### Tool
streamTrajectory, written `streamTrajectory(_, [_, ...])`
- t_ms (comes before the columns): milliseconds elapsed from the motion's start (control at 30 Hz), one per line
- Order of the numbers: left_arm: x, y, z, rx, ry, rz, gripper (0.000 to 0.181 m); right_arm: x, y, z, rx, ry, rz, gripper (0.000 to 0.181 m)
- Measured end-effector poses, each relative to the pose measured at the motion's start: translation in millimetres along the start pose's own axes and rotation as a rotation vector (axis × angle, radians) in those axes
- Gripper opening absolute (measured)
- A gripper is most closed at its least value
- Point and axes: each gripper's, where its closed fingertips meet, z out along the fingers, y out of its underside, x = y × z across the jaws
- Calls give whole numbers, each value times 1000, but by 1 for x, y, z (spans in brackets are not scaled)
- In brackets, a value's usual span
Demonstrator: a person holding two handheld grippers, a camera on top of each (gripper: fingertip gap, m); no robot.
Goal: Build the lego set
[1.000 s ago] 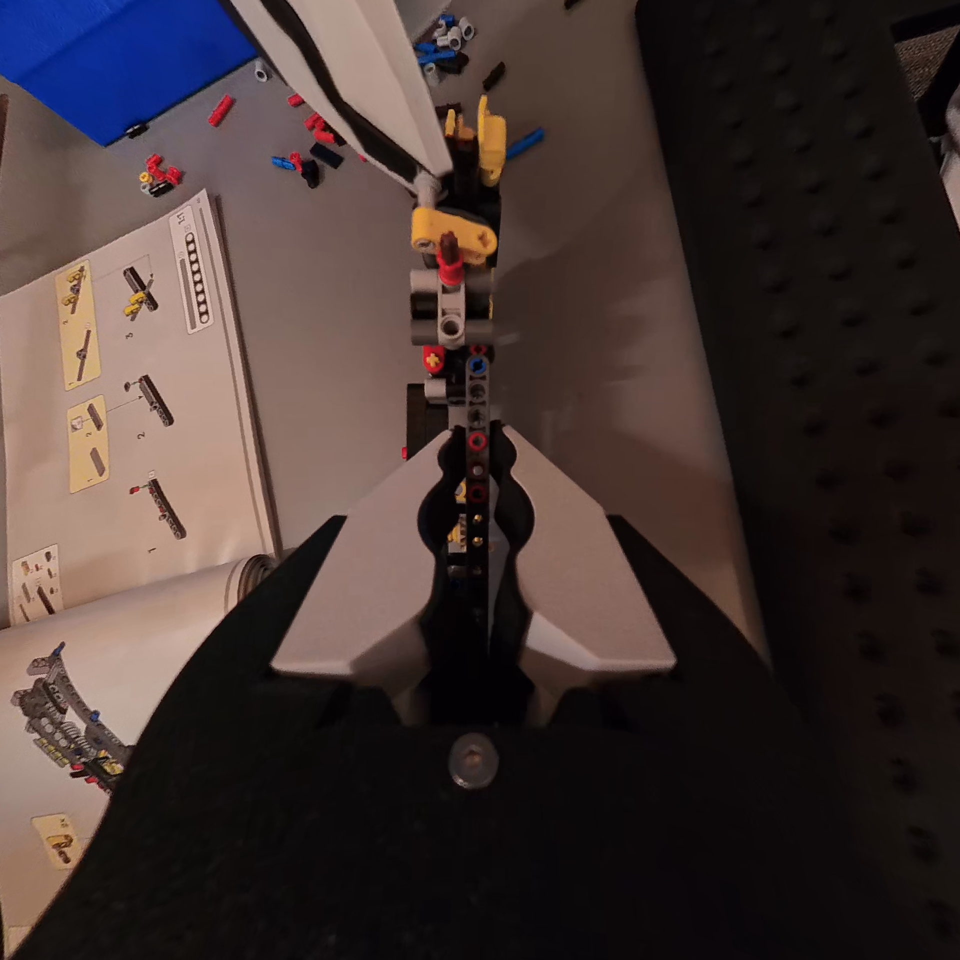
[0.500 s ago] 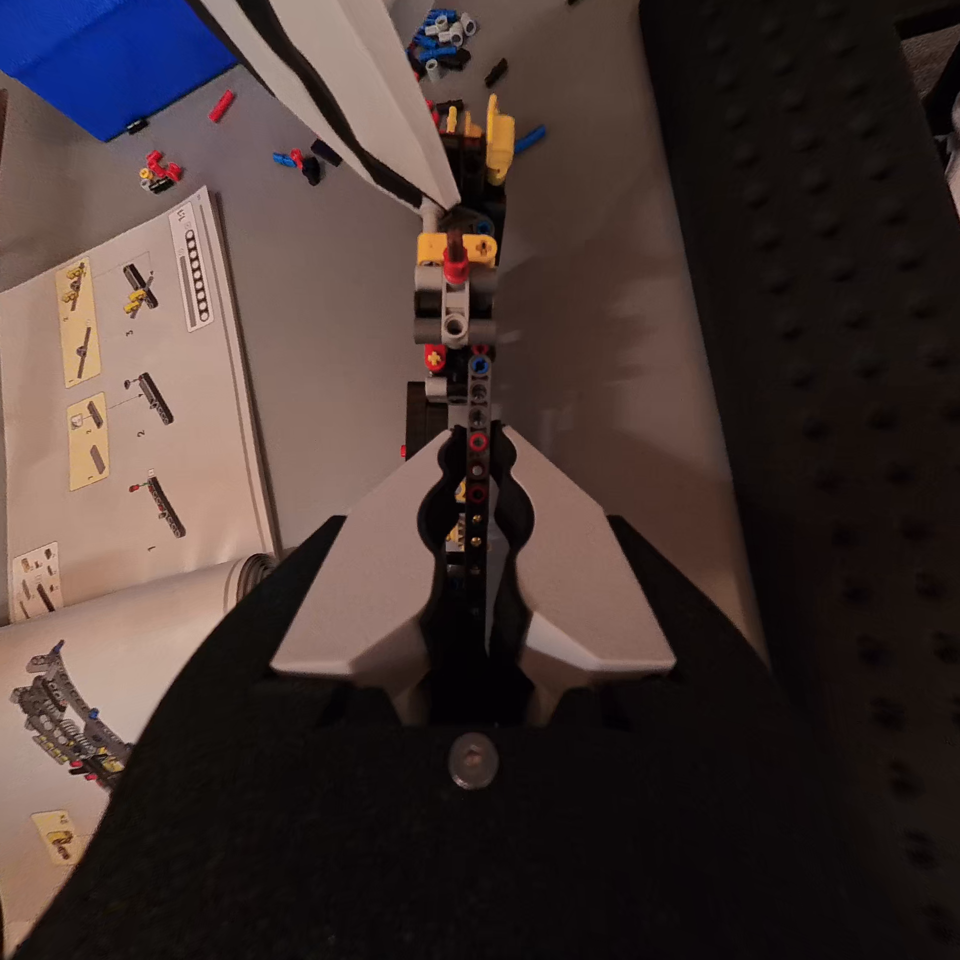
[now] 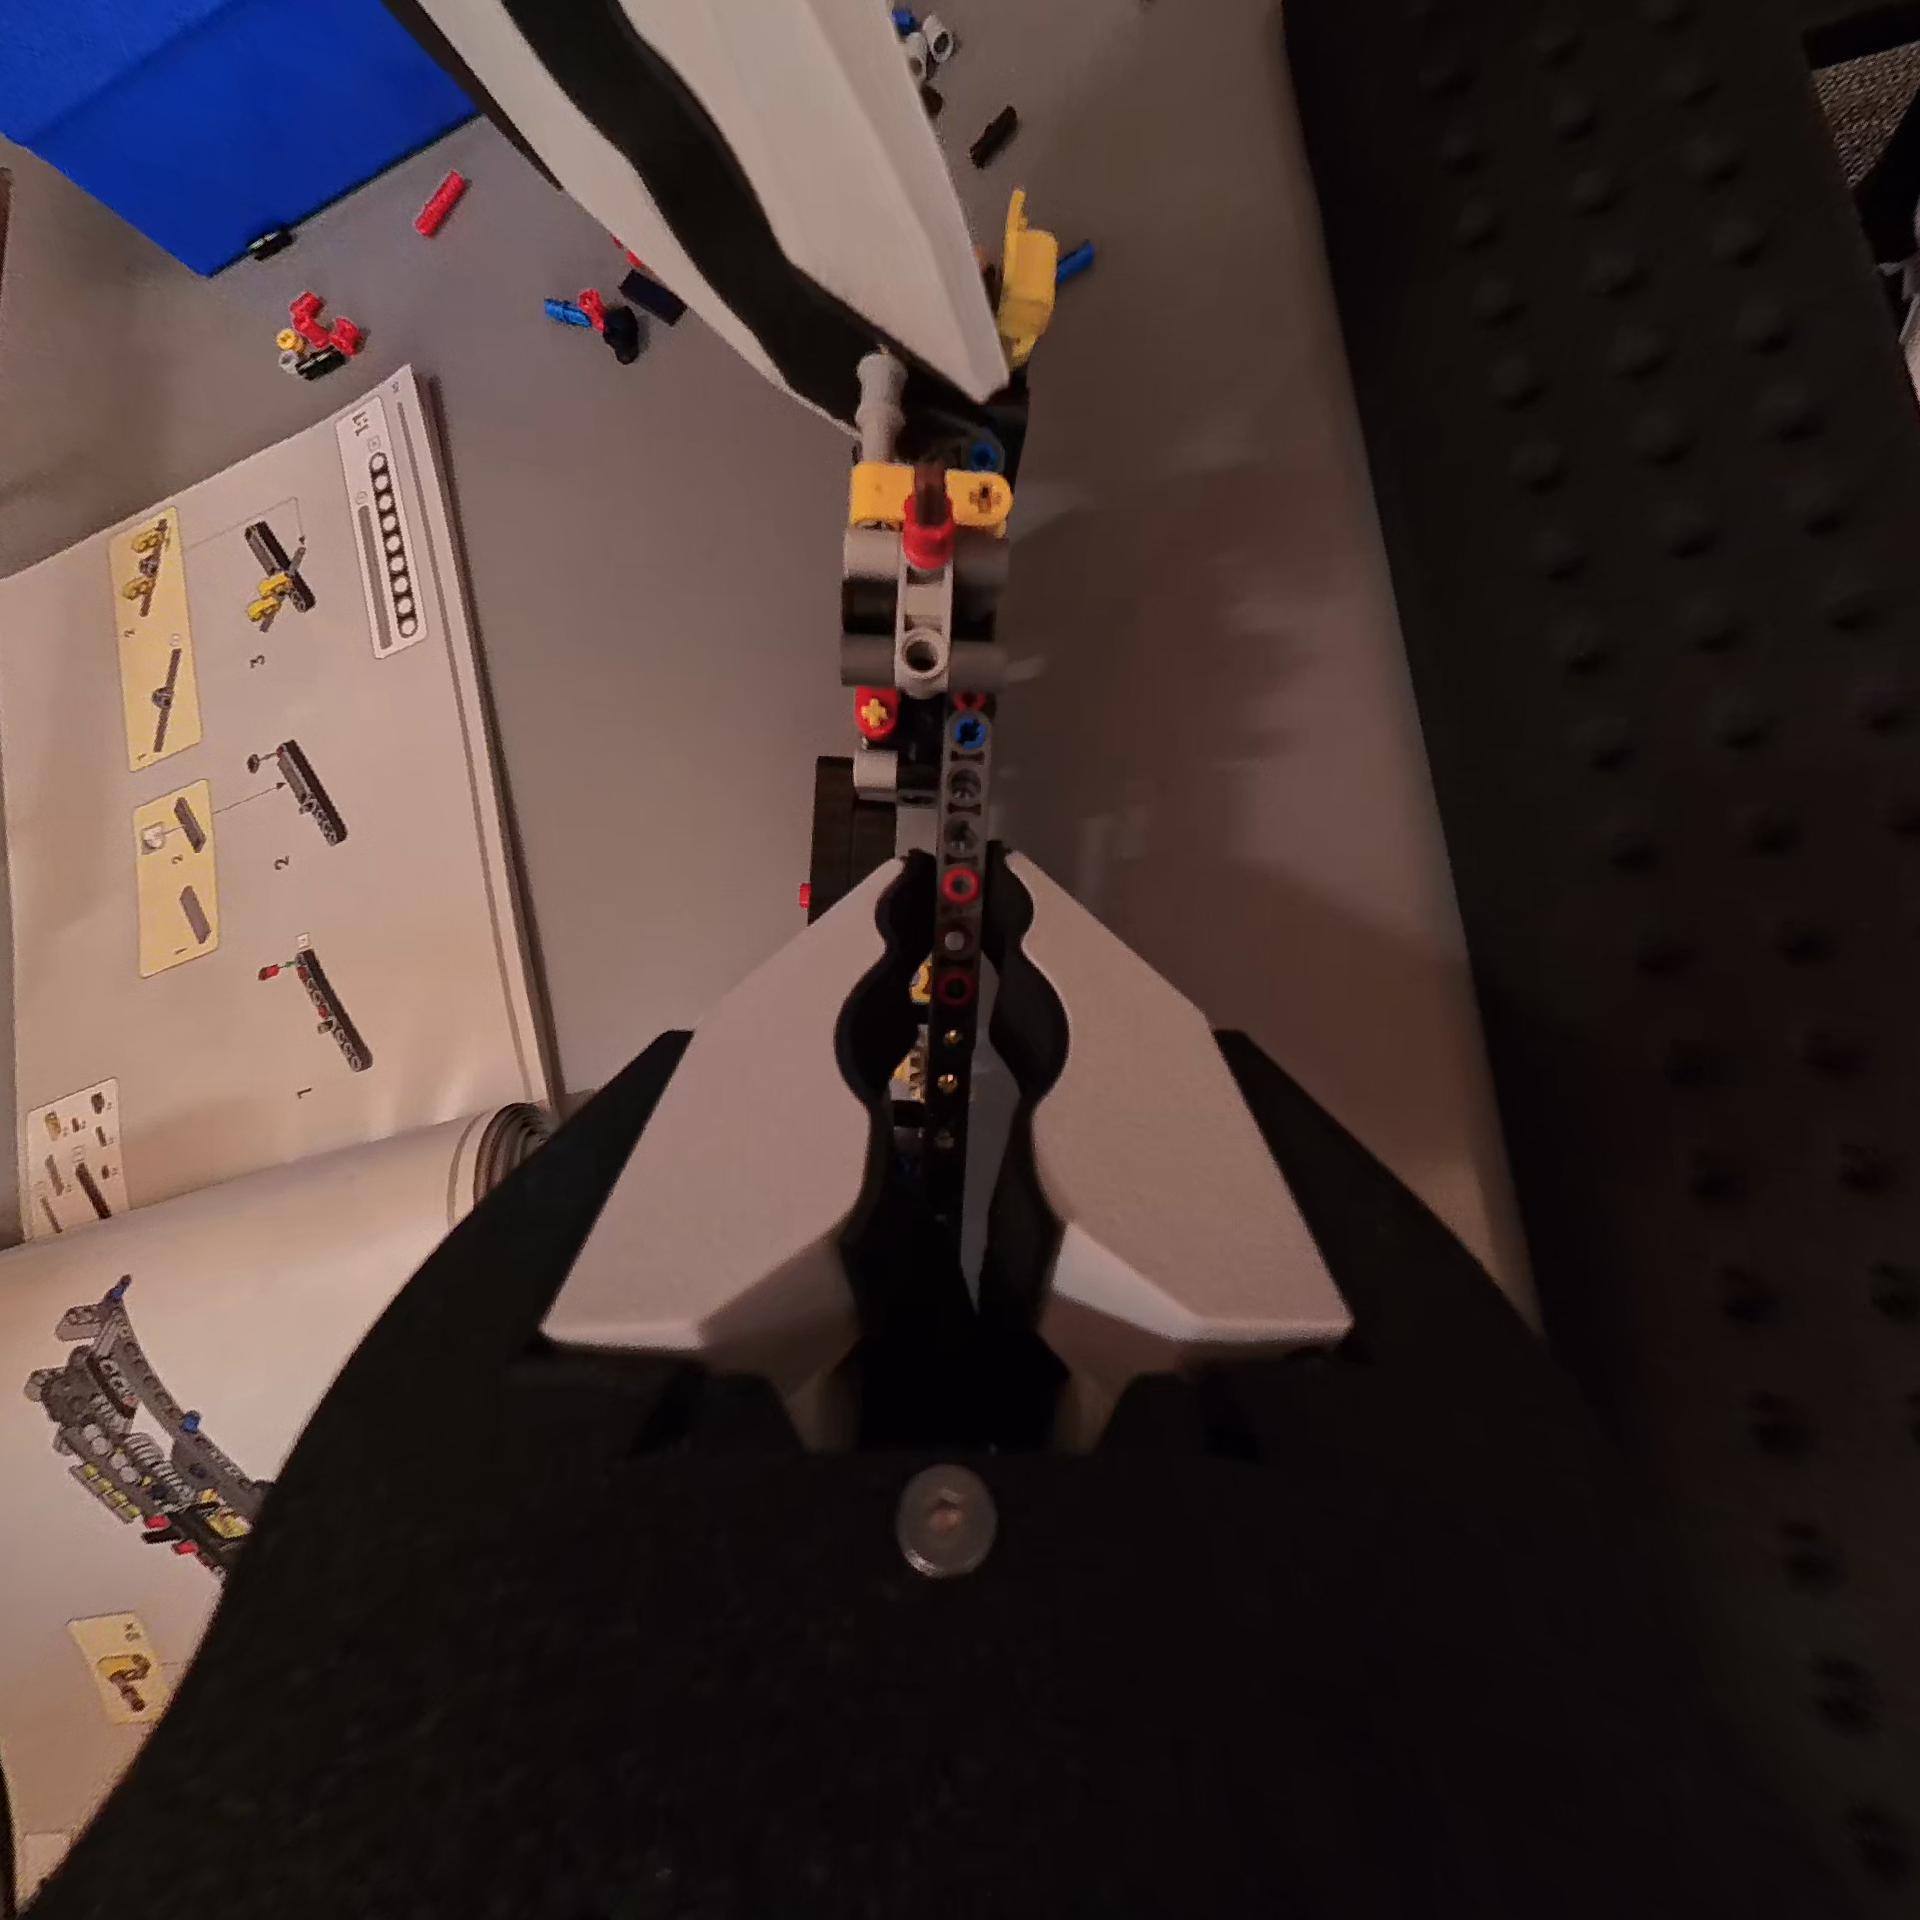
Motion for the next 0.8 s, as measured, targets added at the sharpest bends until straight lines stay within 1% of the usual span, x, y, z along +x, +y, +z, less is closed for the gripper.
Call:
streamTrajectory(300, [0, 0, 0, -4, -1, -1, 6, 5, -2, 1, 23, 127, -45, 16])
streamTrajectory(433, [0, 0, 0, -4, 1, 1, 6, 0, 0, 2, 12, 166, -80, 25])
streamTrajectory(533, [1, 0, 0, -4, 1, 3, 6, -2, 2, 3, 3, 187, -90, 29])
streamTrajectory(700, [0, 0, 0, -1, 3, 4, 6, -3, 3, 1, -1, 151, -79, 31])
streamTrajectory(800, [1, 0, 0, 7, 9, 9, 6, -6, 4, -2, -1, 77, -60, 33])
